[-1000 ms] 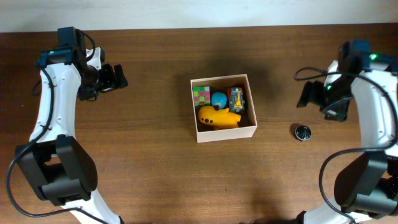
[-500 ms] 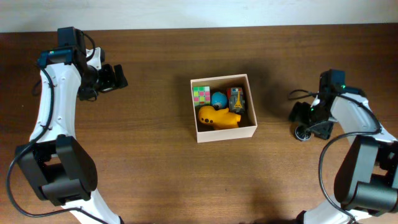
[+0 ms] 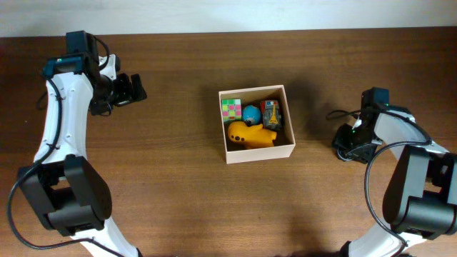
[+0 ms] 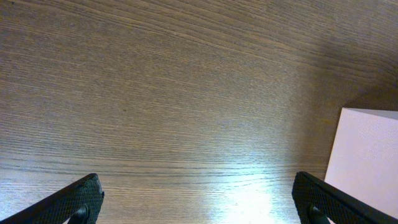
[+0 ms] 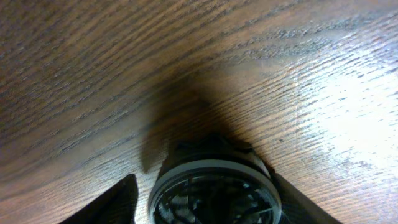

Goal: Pack container
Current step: 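Carry the black puck with the right gripper into the box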

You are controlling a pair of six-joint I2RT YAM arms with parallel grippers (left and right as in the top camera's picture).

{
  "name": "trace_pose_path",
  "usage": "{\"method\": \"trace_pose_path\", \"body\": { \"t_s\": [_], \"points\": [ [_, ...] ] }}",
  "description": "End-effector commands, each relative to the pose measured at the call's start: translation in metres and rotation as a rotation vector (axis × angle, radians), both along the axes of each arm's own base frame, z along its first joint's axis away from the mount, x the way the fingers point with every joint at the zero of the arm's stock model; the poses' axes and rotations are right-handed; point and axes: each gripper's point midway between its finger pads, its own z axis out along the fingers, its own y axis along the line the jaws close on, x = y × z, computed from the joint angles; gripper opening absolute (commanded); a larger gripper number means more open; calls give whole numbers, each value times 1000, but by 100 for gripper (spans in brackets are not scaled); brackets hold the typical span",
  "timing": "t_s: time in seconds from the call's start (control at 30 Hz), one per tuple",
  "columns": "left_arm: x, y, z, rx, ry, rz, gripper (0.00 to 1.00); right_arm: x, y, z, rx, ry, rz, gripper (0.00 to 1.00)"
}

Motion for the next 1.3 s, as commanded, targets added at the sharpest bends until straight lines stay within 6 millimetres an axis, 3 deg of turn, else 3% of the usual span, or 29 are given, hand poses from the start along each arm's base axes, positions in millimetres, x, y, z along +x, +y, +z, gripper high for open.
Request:
{"method": "trace_pose_path", "body": {
  "t_s": [0.0, 0.23, 0.37, 0.5, 0.67, 0.8, 0.93, 1.1, 1.27],
  "points": [
    [4, 1, 13, 11, -38, -18, 99, -6, 1, -8, 0, 21, -5, 56],
    [4, 1, 13, 11, -38, -18, 99, -6, 2, -8, 1, 18, -4, 51],
    [4, 1, 13, 11, -38, -18, 99, 3, 0, 8, -5, -4, -4, 50],
    [4, 1, 13, 11, -38, -18, 99, 21, -3, 54, -16, -61, 3, 50],
    [4, 1, 13, 11, -38, -18, 99, 39, 9, 135, -36, -169, 48, 49],
    [4, 1, 13, 11, -38, -18, 99, 49, 43, 196, -46, -288, 145, 49],
    [4, 1, 13, 11, -38, -18, 99, 54, 97, 228, -35, -391, 286, 49],
    [4, 1, 13, 11, -38, -18, 99, 54, 164, 224, -5, -415, 456, 49],
    [4, 1, 13, 11, -38, -18, 99, 56, 213, 189, 17, -380, 574, 49]
  ]
}}
